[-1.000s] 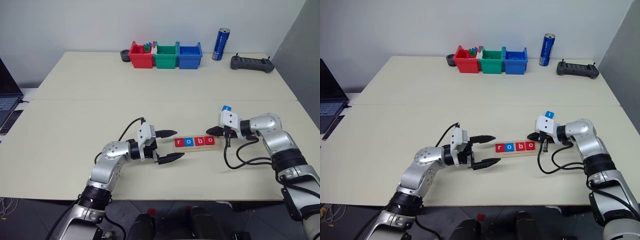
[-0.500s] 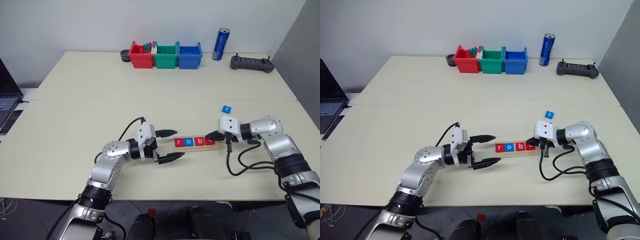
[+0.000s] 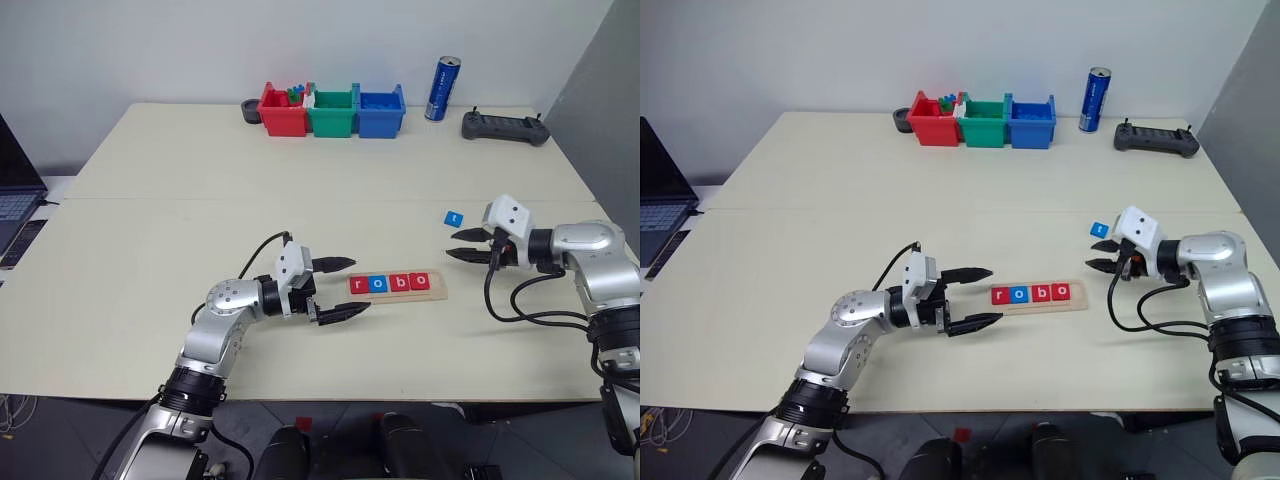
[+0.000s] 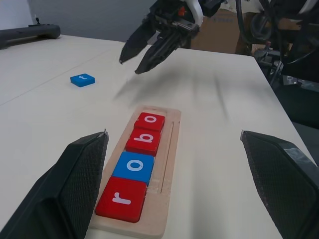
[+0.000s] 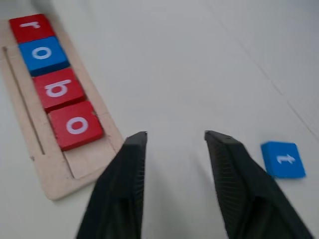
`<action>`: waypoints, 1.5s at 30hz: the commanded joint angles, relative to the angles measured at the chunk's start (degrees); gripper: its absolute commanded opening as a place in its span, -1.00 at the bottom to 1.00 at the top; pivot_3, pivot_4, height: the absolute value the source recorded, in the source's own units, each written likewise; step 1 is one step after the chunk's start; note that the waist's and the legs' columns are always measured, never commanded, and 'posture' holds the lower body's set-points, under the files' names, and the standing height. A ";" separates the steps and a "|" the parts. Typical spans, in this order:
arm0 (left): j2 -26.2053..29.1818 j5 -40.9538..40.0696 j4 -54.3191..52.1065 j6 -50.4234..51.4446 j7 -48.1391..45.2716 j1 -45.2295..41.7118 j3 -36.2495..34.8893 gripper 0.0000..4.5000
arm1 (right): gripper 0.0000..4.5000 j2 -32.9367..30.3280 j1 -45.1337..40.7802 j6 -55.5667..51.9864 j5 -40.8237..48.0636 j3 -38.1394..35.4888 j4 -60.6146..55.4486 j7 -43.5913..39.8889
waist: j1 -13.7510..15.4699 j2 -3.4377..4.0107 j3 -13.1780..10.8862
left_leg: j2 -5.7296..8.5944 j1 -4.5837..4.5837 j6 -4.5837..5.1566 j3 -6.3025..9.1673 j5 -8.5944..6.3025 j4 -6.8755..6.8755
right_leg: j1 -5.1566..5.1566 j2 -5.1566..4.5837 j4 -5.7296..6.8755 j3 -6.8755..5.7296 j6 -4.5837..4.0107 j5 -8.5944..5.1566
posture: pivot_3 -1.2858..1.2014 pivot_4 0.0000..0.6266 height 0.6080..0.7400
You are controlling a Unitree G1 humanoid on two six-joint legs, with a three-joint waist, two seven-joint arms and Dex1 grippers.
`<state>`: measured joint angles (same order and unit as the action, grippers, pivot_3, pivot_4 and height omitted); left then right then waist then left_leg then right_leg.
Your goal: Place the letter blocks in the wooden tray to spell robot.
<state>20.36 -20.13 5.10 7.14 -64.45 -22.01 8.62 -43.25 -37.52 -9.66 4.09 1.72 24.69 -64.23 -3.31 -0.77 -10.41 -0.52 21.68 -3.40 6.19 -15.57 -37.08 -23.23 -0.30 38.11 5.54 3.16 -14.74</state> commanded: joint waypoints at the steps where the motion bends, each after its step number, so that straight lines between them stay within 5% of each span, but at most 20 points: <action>1: -0.17 -0.24 -0.13 -1.16 -0.43 -0.84 0.03 1.00 | 0.49 1.09 -4.51 -1.52 -0.43 -2.91 4.96 7.76 | -0.14 0.00 0.00 | 0.00 0.00 0.00 0.00 0.00 0.00 | 0.00 0.00 0.00 0.00 0.00 0.00 | 0.03 -0.52 1.00; 4: -0.27 -0.22 -0.04 -1.32 -0.55 -1.04 0.02 1.00 | 0.96 2.77 -7.65 -2.23 -1.43 -3.14 9.52 13.86 | -0.22 0.00 0.00 | -0.01 -0.02 0.00 -0.03 0.00 0.01 | -0.01 0.02 0.01 0.02 0.00 0.00 | 0.03 -0.52 1.00; 11: 0.01 -0.21 -0.54 -1.62 -0.70 -0.36 -0.06 1.00 | 0.98 -0.77 -1.49 3.27 0.42 -0.25 1.50 4.12 | 0.34 0.00 0.00 | 0.01 0.09 0.00 0.01 0.00 0.01 | -0.01 -0.02 -0.11 -0.03 0.00 0.00 | 0.03 -0.52 1.00; 20: 0.08 -0.27 -0.77 -1.85 -0.78 0.08 0.22 1.00 | -0.02 -1.75 8.70 5.78 1.31 3.21 -10.02 -3.83 | -0.15 0.00 0.00 | -0.02 -0.02 0.00 0.02 0.00 0.01 | 0.00 0.03 0.00 -0.01 0.00 0.00 | 0.03 -0.52 1.00; 26: 0.40 -0.39 -1.47 -1.38 -0.65 0.38 0.13 1.00 | -0.99 -0.67 10.39 5.69 1.32 5.01 -12.73 -3.44 | -0.01 0.00 0.00 | -0.03 0.00 0.00 0.01 0.00 -0.01 | 0.00 0.05 -0.01 0.00 0.00 0.00 | 0.03 -0.52 1.00; 45: 1.23 -0.92 -4.14 0.45 0.03 1.94 -0.13 1.00 | -0.99 1.14 7.95 8.27 -1.97 8.16 -9.17 -2.35 | 0.03 0.00 0.00 | -0.04 0.00 0.00 0.02 0.00 0.00 | 0.00 0.05 -0.02 -0.01 0.00 0.00 | 0.03 -0.52 1.00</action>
<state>21.16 -20.18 3.62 7.53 -64.40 -20.35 8.70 -41.88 -28.16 -2.69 2.72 10.38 15.58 -66.93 -3.28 -0.76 -10.41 -0.55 21.69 -3.40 6.21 -15.57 -37.09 -23.23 -0.25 38.09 5.54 3.17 -14.74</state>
